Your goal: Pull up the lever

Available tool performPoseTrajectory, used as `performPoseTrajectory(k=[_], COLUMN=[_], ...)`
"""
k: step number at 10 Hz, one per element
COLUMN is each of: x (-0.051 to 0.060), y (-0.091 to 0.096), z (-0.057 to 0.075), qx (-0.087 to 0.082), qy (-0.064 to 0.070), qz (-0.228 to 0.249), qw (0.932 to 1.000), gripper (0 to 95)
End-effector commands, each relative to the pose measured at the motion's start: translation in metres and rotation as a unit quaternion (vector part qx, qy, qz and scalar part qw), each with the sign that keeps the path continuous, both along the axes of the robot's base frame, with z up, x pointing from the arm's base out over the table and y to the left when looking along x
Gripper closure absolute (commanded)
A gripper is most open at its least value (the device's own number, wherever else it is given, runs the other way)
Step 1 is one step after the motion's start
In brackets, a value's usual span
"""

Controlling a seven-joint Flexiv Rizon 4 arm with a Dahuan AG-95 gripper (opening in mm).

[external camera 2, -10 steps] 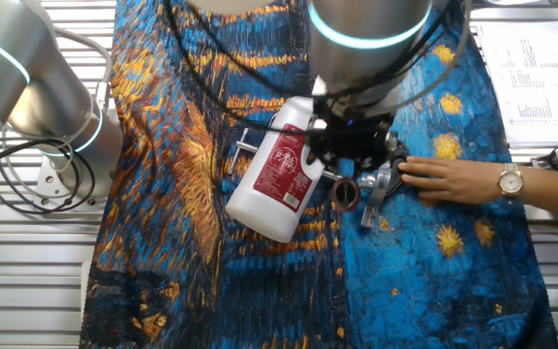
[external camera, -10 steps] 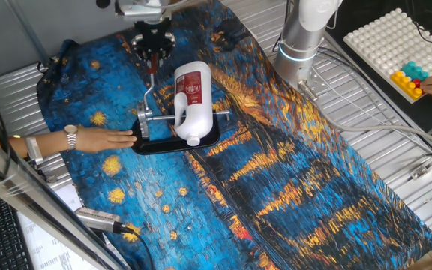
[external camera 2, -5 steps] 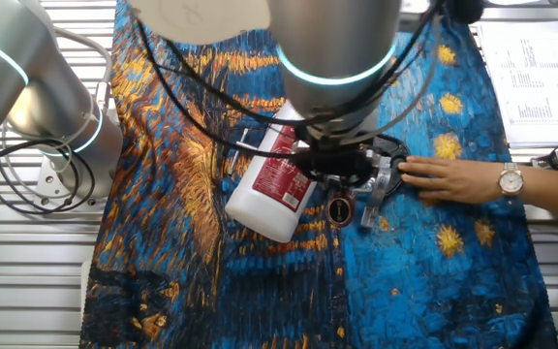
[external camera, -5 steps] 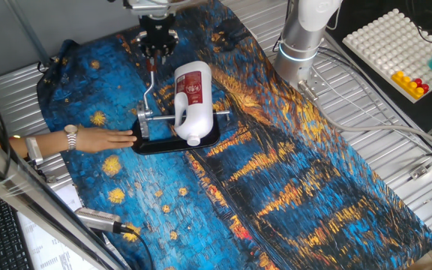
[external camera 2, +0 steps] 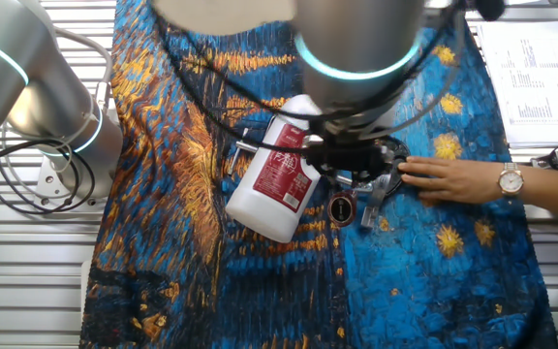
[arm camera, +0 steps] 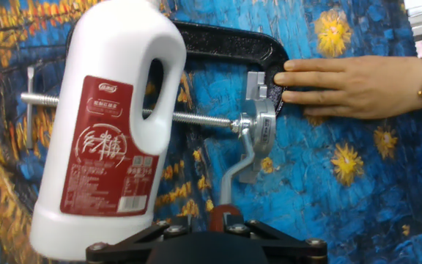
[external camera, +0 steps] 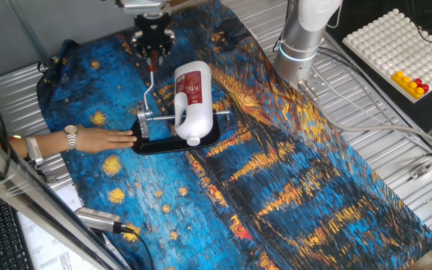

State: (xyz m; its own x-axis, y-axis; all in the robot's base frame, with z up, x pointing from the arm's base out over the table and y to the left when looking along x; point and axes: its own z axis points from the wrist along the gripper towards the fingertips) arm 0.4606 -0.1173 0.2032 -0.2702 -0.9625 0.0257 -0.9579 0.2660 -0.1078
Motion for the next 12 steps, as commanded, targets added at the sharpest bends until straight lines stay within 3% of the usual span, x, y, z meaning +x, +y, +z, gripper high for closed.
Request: performPoseTrajectory(k=[1, 2, 3, 7, 10, 11, 12], x=[-0.001, -0.001, -0.001, 0.006, 0.009, 0.010, 0.011], y=[0.003, 0.005, 0.006, 0.013, 0.019, 0.022, 0.026], z=[0.001, 0.001, 0.005, 0.008, 0.014, 0.016, 0.020], qx=[0.005, 0.020, 0.026, 0.028, 0.034, 0.039, 0.045], qy=[-0.004, -0.004, -0.002, -0.008, -0.009, -0.009, -0.010], qz=[-0.003, -0.026, -0.051, -0.096, -0.183, -0.220, -0.264], qw=[1.0000, 0.9994, 0.9984, 0.9950, 0.9824, 0.9747, 0.9635], gripper=[76.0, 76.0, 76.0, 76.0, 76.0, 76.0, 95.0])
